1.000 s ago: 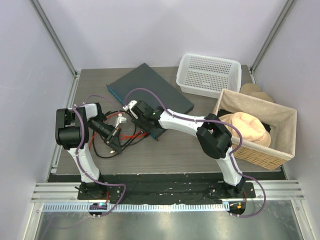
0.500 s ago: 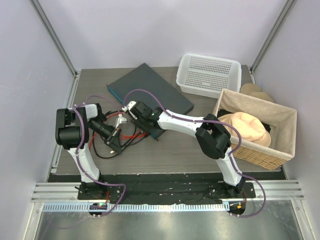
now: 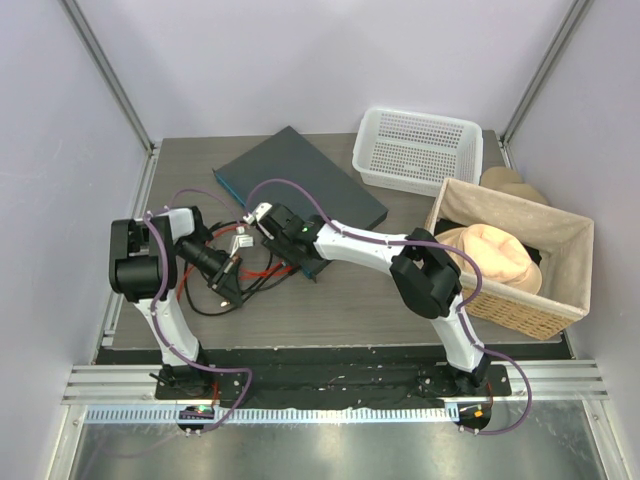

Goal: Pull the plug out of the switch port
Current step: Pull the connector from the switch port.

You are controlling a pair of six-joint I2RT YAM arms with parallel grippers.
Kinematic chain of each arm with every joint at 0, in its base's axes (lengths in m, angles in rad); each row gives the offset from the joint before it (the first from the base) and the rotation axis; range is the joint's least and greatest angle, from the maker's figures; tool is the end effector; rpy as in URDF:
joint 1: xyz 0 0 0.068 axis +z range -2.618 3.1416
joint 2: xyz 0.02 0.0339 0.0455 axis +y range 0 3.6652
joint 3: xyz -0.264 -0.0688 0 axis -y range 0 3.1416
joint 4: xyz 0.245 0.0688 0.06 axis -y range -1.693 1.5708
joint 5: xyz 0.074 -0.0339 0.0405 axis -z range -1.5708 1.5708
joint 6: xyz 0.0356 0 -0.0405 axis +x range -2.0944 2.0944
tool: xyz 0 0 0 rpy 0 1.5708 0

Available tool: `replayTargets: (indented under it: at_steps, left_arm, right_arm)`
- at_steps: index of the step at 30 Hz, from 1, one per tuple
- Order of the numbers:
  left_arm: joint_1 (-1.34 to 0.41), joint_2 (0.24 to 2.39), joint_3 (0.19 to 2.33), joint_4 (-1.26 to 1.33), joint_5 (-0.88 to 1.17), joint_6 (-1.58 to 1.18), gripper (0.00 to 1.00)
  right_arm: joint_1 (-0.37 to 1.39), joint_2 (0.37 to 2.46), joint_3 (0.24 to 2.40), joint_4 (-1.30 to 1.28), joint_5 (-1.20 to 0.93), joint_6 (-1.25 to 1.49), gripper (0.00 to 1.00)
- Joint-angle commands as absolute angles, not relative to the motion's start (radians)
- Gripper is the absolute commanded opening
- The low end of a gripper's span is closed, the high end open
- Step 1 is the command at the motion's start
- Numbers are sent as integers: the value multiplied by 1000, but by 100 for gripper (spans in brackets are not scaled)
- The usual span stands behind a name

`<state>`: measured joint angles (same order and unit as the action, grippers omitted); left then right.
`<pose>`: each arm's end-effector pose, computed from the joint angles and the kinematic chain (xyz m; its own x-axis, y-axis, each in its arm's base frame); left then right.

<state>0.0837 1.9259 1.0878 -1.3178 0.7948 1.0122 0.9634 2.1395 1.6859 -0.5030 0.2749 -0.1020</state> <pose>0.2668 -0.0031 0.1366 -0.8230 0.5270 -0.2118 0.4652 0.4116 -0.7837 0.2768 0.3813 0.1940 -0.3926 -0.7366 -0.5507 -0.7449 0.6059 -0.2794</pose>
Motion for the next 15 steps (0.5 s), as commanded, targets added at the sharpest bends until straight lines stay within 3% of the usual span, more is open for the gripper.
replayTargets:
  at_steps: [1, 10, 15]
  left_arm:
    - [98, 1888, 1078, -1476, 753, 1065, 0]
    - [132, 1904, 1071, -1499, 719, 1089, 0]
    - [132, 1973, 1222, -1580, 753, 1092, 0]
  right_arm:
    - [956, 2227, 1681, -453, 304, -87, 51]
    - [957, 2235, 1677, -446, 310, -91, 50]
    - [956, 2250, 1689, -448, 308, -86, 50]
